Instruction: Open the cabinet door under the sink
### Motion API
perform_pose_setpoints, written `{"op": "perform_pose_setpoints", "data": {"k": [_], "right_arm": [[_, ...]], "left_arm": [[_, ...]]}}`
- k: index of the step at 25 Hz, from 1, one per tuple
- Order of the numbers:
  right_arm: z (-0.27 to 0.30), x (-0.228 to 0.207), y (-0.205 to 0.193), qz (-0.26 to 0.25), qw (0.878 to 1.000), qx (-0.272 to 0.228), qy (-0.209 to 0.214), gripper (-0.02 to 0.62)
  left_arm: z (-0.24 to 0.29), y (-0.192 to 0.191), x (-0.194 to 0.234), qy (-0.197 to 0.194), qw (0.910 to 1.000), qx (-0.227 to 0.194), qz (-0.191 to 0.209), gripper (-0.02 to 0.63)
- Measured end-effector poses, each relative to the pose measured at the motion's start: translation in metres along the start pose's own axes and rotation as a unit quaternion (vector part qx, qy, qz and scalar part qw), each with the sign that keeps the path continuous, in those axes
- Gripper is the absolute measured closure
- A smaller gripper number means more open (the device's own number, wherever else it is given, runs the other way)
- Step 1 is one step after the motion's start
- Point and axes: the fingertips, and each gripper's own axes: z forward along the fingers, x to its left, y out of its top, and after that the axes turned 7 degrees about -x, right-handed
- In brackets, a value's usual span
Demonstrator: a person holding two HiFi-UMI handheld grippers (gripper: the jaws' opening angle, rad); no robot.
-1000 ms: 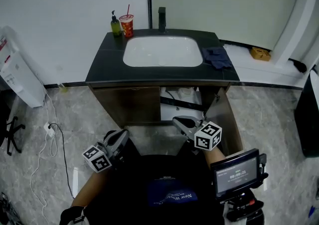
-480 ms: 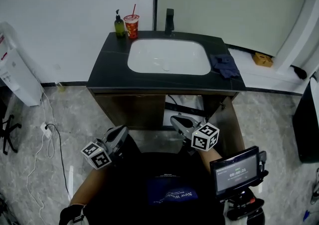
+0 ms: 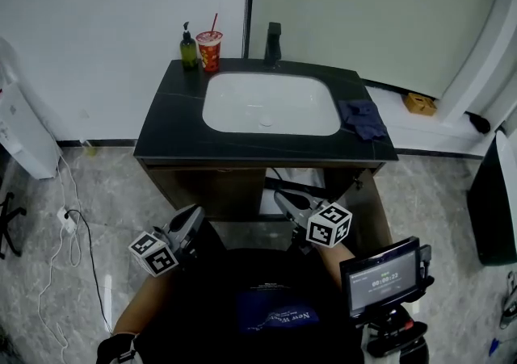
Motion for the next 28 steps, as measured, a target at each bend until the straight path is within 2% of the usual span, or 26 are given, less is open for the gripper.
{"op": "perform_pose_setpoints", "data": {"k": [15,28], "right_arm": [[0.0,0.006,-0.006,-0.019,1.0,0.016,0.01,0.595],[-0.002,0.005,-0.006,-0.027,0.999,0.017,0.009,0.595]], "left_arm": [[-0.004,-0.007,-0.002,0.012,0.9999,0.004,-0.01,0.6],[-0.001,-0.01,-0.006,0.004,0.9999,0.008,-0.015,0.601]]}}
